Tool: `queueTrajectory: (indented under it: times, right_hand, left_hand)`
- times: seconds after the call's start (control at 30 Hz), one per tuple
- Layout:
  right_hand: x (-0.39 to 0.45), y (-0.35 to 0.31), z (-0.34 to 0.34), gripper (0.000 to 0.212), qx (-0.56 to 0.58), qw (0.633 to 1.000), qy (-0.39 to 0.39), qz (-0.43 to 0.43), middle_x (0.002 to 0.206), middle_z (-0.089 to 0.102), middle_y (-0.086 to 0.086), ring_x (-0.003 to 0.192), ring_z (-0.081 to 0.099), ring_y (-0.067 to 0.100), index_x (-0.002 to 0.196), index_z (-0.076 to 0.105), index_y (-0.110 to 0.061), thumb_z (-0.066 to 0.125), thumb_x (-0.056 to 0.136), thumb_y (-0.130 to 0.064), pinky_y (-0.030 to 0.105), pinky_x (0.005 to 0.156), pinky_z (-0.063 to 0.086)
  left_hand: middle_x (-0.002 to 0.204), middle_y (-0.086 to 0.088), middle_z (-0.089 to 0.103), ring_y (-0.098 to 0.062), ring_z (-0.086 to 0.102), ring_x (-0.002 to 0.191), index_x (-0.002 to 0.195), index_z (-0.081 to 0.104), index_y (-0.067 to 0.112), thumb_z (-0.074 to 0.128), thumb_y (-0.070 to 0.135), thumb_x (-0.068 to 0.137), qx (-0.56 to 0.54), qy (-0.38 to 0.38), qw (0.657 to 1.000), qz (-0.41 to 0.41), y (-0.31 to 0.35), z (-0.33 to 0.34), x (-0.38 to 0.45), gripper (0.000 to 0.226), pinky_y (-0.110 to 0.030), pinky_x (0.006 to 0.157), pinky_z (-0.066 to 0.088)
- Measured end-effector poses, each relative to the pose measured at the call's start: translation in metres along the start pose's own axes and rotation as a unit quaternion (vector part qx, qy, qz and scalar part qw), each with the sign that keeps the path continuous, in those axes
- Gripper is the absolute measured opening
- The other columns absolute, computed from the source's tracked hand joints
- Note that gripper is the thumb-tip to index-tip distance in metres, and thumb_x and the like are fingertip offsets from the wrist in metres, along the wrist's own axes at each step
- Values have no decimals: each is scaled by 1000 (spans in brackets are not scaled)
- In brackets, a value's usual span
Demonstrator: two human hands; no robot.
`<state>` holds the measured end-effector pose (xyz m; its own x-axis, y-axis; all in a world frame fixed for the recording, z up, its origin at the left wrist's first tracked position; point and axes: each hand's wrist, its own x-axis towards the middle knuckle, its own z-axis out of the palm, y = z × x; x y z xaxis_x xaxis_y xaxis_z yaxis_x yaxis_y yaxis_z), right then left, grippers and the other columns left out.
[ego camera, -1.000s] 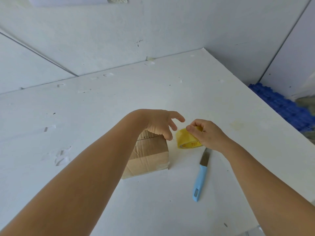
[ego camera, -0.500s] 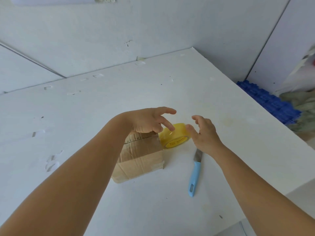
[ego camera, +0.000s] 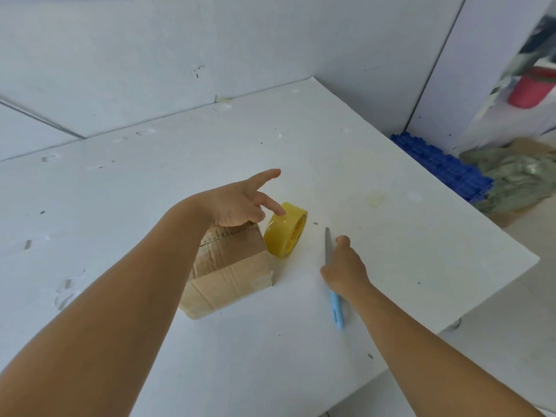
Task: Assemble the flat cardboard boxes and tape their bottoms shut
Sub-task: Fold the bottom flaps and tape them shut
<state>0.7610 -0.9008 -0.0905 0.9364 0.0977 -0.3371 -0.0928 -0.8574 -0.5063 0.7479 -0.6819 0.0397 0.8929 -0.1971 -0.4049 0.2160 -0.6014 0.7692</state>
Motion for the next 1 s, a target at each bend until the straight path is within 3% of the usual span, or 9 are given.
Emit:
queueTrajectory:
  times: [0.1,0.23,0.3,0.47,0.63,0.77,0.87,0.93,1.0]
  right_hand:
    - [-6,0,-16,45,80,995,7,-56,92,60,1,86,58,23,131,39,-17,52,89,-14,30,72,45]
    - [-18,-13,-48,35,108,981,59,-151,77,56,-5,72,61,20,127,46,-26,41,94,-18,35,67,50]
    - [-27,-20,-63,37,127,972,57,-192,80,57,-4,66,64,17,128,46,-32,40,94,-18,36,67,53]
    - [-54,-36,-86,54,-26,951,16,-309,74,59,-1,64,52,18,135,36,-53,42,92,-21,32,62,45]
    - [-62,-54,-87,52,-127,937,49,-320,62,43,-10,65,49,20,137,33,-47,37,93,-19,26,51,32]
    - [-60,-63,-80,48,-197,924,76,-319,74,55,-1,69,55,25,131,38,-39,41,91,-12,31,56,40]
    - [-60,-65,-60,45,-277,909,-4,-311,91,60,1,77,58,24,125,49,-37,43,89,-11,30,62,40]
    - [-58,-58,-54,48,-251,919,-49,-300,102,61,1,84,56,22,129,46,-45,41,91,-16,29,66,39]
    - [-48,-51,-60,52,-210,927,-60,-305,98,59,-5,80,50,19,130,38,-56,39,92,-21,28,67,39]
  left_hand:
    - [110,15,69,-27,50,94,147,11,42,46,-8,85,1,7,1000,-1,0,2,-1,87,-34,99,36]
    - [109,16,69,2,56,71,149,9,40,50,-5,83,19,5,1000,-1,2,3,-2,89,-25,86,38]
    - [110,15,69,0,53,62,148,9,41,51,-5,82,21,10,1000,-1,2,3,-2,91,-20,73,40]
    - [109,18,67,-7,51,60,147,9,45,53,-5,79,23,21,1000,-4,3,4,-2,95,-18,62,42]
    - [117,16,64,-8,51,61,146,7,46,53,-4,78,36,24,999,-5,4,6,-4,97,-22,64,43]
    - [117,18,63,-4,52,59,146,4,47,53,-4,79,62,16,998,-3,5,6,-4,98,-20,65,42]
    - [114,15,66,-8,50,60,147,4,44,53,-7,79,34,11,999,11,4,6,-5,98,-20,66,42]
    - [113,16,66,-10,49,64,148,4,42,54,-7,80,39,22,999,20,2,4,-5,97,-19,67,43]
    - [112,19,66,-7,50,63,148,4,42,54,-5,80,48,23,998,16,2,3,-4,97,-17,66,42]
